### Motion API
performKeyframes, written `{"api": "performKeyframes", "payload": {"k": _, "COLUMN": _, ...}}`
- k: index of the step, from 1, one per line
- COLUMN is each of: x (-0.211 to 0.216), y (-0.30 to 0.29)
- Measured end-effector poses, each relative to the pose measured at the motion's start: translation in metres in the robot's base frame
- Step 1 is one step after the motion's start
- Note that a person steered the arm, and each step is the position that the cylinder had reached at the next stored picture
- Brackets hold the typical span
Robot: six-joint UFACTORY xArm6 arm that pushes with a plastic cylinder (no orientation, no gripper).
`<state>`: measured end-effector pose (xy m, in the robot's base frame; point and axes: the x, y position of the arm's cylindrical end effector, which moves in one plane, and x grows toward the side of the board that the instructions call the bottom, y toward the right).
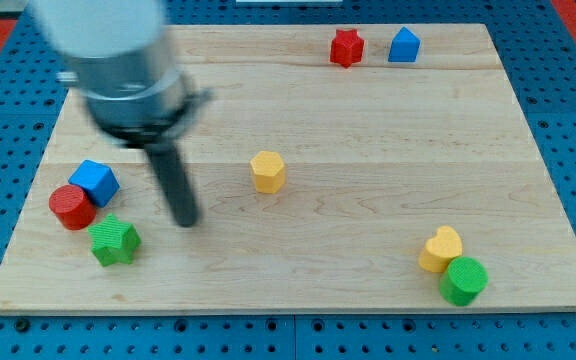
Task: Place the yellow hexagon on top of green star
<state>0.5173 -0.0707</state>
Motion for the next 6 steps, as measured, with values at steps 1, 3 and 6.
{"api": "performKeyframes", "payload": {"k": 1, "x": -0.022, "y": 0.109}}
{"api": "performKeyframes", "payload": {"k": 3, "x": -0.072, "y": 0.054}}
{"api": "performKeyframes", "payload": {"k": 6, "x": -0.021, "y": -0.039}}
